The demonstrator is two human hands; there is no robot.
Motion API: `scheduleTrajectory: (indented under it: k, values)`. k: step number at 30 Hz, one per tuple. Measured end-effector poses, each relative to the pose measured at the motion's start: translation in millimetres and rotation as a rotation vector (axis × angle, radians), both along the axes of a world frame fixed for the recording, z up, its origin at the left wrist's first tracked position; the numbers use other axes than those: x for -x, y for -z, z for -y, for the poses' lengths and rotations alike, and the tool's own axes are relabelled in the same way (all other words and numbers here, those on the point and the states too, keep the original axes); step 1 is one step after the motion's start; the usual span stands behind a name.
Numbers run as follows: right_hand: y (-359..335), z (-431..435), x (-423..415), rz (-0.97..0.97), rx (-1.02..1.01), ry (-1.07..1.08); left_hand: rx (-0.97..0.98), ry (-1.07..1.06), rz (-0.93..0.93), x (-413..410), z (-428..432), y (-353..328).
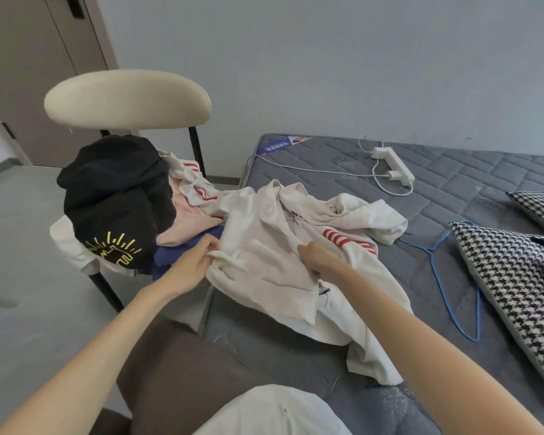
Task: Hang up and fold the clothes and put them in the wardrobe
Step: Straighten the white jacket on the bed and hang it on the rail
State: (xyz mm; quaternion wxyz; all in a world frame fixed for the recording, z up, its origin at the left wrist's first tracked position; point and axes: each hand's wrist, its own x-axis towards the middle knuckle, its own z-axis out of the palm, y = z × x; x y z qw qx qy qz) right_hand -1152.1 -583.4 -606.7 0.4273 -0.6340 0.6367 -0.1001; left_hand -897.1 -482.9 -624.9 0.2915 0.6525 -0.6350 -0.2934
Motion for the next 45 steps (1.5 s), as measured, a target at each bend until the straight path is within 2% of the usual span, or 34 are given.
scheduleTrajectory:
  k: [6, 10, 13, 16, 19, 24, 27, 31, 34, 36, 39, 42, 45]
  values:
    - [13.4, -31.7, -15.2, -0.043, -0.182, -0.121, -0.216, 0.001, 0.574, -22.1, -29.2, -0.1]
    - [42.7, -49.8, -12.3, -0.135, -0.196, -0.142, -0.391, 0.066, 0.717, -12.8, -35.7, 9.6]
    - [46.5, -53.3, -11.4, -0.163, -0.061, -0.197, -0.498, 0.19, 0.778, -3.0, -29.7, 10.7]
    - [34.9, -41.2, -2.9, -0.144, 0.094, -0.154, -0.438, 0.224, 0.762, 7.2, -14.9, 4.3]
    - [24.0, -23.5, 21.0, -0.123, 0.245, -0.058, -0.367, 0.221, 0.669, 30.4, 6.4, 4.3]
    - [23.8, -7.5, 74.9, -0.382, 0.478, -0.01, -0.255, 0.255, 0.368, 92.9, 29.5, 8.7]
    - [38.3, -6.9, 104.3, -0.388, 0.32, 0.078, -0.253, 0.275, 0.295, 132.6, 35.6, 15.8]
    - [57.9, -13.2, 128.3, -0.406, 0.047, 0.162, -0.301, 0.266, 0.479, 165.3, 39.5, 34.0]
    - [74.0, -21.2, 132.9, -0.399, -0.029, 0.162, -0.248, 0.147, 0.625, 178.5, 39.6, 50.8]
    - [82.5, -25.6, 130.7, -0.45, -0.012, 0.149, -0.214, 0.073, 0.675, 182.8, 41.5, 61.4]
    - [84.5, -25.7, 131.3, -0.47, 0.07, 0.072, -0.174, 0.071, 0.688, 182.1, 43.9, 69.9]
    - [71.9, -20.8, 139.1, -0.434, 0.177, 0.021, -0.231, 0.079, 0.557, 176.7, 44.4, 69.4]
    - [52.8, -13.8, 150.0, -0.427, 0.318, 0.081, -0.329, 0.059, 0.435, 171.0, 51.2, 62.9]
